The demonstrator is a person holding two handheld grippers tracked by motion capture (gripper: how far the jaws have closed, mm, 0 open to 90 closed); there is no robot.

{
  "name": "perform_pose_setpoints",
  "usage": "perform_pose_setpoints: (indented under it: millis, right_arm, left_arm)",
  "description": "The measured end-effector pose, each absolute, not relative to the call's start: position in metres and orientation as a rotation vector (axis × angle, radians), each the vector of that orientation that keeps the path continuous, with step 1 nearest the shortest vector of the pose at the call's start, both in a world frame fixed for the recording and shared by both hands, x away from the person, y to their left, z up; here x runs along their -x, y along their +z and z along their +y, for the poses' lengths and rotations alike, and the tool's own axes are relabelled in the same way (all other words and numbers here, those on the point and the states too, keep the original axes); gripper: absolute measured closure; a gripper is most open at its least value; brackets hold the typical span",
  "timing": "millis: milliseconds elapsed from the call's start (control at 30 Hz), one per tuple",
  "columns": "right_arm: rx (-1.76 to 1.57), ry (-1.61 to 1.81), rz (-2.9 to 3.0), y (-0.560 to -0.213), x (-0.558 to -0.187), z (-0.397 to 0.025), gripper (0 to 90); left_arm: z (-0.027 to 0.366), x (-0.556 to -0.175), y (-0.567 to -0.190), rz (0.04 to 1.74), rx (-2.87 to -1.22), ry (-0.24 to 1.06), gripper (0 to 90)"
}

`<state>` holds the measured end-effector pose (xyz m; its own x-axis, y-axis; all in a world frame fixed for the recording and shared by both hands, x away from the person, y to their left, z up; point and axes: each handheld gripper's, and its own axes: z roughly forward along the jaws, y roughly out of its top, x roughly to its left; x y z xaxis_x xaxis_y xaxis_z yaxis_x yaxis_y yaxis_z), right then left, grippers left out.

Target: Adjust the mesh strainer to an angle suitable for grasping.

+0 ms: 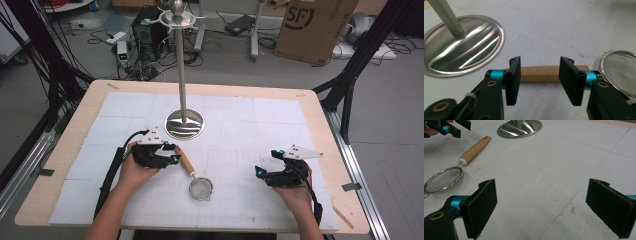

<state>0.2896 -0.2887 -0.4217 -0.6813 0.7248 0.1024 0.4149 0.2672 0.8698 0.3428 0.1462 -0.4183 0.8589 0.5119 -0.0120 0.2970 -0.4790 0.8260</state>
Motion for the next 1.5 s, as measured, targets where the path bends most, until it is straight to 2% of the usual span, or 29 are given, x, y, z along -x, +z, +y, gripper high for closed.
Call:
perform_pose_setpoints:
  millis: [100, 167, 333, 667, 1500]
  right_arm:
    - [-1.046, 1.368, 2.240, -0.423, -0.290, -0.287, 9.3]
    - [-1.043, 1.370, 2.240, -0.423, -0.291, -0.287, 9.3]
    - [-1.049, 1.369, 2.248, -0.423, -0.290, -0.287, 9.3]
    - [-1.039, 1.356, 2.268, -0.427, -0.291, -0.283, 9.5]
    - [-1.054, 1.352, 2.282, -0.429, -0.291, -0.283, 9.6]
  left_arm:
    - [0.136, -0.348, -0.418, 0.575, -2.120, 0.314, 64.9]
    - [0.130, -0.351, -0.419, 0.567, -2.134, 0.312, 66.2]
    - [0.117, -0.357, -0.425, 0.560, -2.179, 0.299, 76.5]
    - [0.110, -0.360, -0.429, 0.565, -2.222, 0.330, 88.1]
    - [0.125, -0.362, -0.438, 0.642, -2.267, 0.293, 89.7]
